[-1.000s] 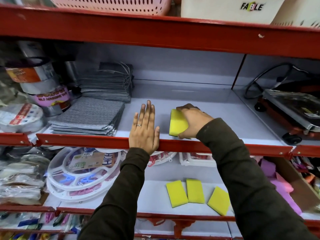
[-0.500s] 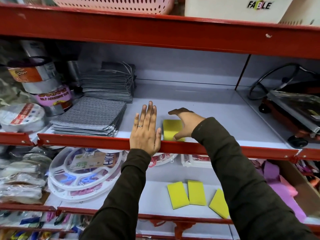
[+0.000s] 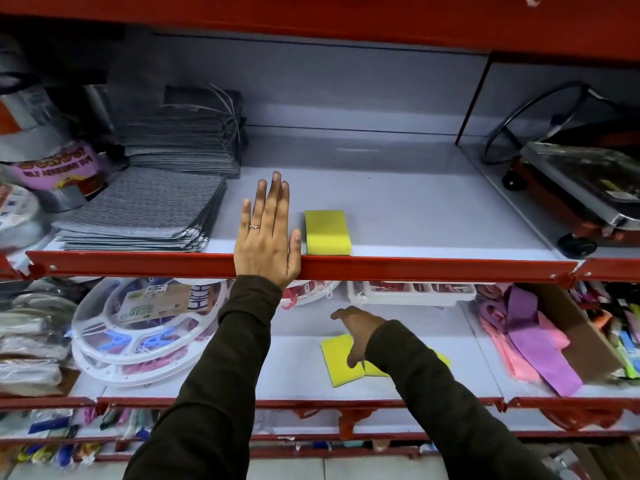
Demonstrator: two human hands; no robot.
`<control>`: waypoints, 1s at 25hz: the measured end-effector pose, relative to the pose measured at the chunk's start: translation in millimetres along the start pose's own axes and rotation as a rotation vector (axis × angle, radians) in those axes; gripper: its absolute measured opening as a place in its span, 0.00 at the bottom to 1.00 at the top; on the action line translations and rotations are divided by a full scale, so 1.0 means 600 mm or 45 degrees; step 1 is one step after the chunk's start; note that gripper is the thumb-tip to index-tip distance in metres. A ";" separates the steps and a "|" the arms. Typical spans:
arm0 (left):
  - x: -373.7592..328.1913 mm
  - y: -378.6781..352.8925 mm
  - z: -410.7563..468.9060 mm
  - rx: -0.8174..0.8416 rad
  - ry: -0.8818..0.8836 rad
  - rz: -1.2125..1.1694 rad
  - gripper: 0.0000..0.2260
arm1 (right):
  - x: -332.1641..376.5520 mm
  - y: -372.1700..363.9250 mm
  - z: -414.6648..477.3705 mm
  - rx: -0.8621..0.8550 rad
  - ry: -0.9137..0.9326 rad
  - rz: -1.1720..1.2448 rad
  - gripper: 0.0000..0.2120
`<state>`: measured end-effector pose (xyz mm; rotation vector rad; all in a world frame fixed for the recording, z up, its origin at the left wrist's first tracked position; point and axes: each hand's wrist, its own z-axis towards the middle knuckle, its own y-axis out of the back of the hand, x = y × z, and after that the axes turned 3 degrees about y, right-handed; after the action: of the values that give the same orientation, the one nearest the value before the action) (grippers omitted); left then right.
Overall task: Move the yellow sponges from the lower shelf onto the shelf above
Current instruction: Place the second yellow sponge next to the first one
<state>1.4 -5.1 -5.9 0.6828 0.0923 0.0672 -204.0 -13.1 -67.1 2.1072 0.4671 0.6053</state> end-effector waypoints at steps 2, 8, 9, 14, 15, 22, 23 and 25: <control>0.001 -0.002 0.000 -0.003 -0.007 0.000 0.32 | -0.022 -0.056 0.053 0.077 -0.043 -0.137 0.51; 0.000 -0.002 0.000 -0.014 -0.018 0.001 0.32 | -0.037 -0.137 0.111 0.086 -0.038 -0.362 0.48; 0.000 -0.001 0.000 -0.015 -0.017 0.000 0.31 | -0.037 -0.137 0.112 0.072 -0.027 -0.369 0.48; -0.001 0.002 0.000 -0.011 -0.018 -0.009 0.32 | -0.010 -0.089 0.072 -0.124 0.060 -0.315 0.52; -0.002 0.003 0.000 -0.007 -0.016 -0.008 0.32 | -0.002 -0.072 0.054 -0.169 0.068 -0.296 0.53; -0.006 0.010 0.000 0.066 -0.003 -0.012 0.31 | 0.061 0.063 -0.122 -0.258 0.135 -0.290 0.46; -0.007 0.011 0.000 0.075 -0.002 -0.011 0.31 | 0.068 0.083 -0.147 -0.275 0.138 -0.297 0.45; -0.006 0.011 -0.001 0.093 0.002 -0.005 0.31 | 0.078 0.121 -0.190 -0.358 0.143 -0.283 0.44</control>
<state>-2.5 0.3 -2.1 0.7555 0.0979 0.0609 -223.8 45.0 62.0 1.7343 0.6315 0.6229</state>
